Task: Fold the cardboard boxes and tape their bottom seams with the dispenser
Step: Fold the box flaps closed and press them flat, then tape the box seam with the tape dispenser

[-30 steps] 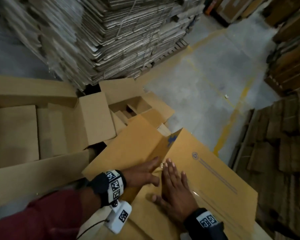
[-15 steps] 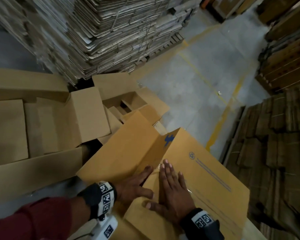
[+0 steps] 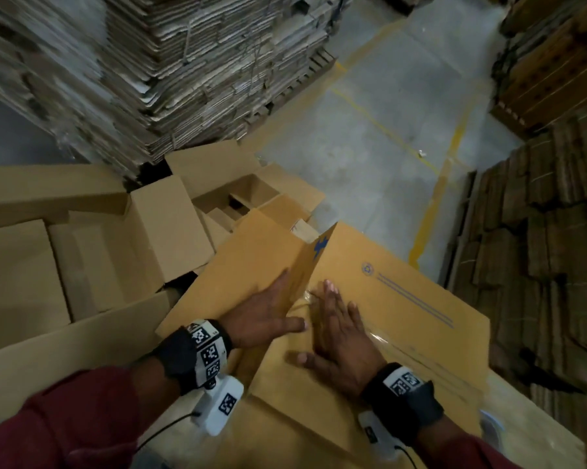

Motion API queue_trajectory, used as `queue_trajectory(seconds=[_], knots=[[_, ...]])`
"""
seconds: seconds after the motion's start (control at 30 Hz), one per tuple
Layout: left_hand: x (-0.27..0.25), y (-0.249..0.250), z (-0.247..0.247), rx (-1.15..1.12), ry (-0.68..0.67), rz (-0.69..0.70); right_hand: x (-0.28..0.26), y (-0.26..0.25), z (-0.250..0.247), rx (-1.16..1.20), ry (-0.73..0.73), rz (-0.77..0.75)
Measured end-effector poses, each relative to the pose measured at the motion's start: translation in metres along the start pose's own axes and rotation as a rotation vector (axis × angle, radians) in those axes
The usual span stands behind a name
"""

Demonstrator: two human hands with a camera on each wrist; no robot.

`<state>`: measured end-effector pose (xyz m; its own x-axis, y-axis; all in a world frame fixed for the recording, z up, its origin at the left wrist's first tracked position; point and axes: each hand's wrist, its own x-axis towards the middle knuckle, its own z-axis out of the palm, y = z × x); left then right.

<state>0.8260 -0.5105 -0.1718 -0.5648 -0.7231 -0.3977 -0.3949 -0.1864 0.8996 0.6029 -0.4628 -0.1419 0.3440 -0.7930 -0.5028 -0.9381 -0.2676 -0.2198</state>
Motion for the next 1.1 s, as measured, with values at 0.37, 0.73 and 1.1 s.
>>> queue_trajectory(seconds=[0.37,0.73,1.1], knots=[[-0.008,0.069,0.109,0.639,0.270,0.146,-0.196,0.160,0.054,0.181,0.232,0.346],[0.014,0.057,0.186,1.166,0.211,-0.260,-0.203,0.198,0.101,0.121,0.161,0.138],[0.031,0.069,0.253,1.192,0.175,-0.245,-0.225,0.227,0.112,0.087,0.171,0.092]])
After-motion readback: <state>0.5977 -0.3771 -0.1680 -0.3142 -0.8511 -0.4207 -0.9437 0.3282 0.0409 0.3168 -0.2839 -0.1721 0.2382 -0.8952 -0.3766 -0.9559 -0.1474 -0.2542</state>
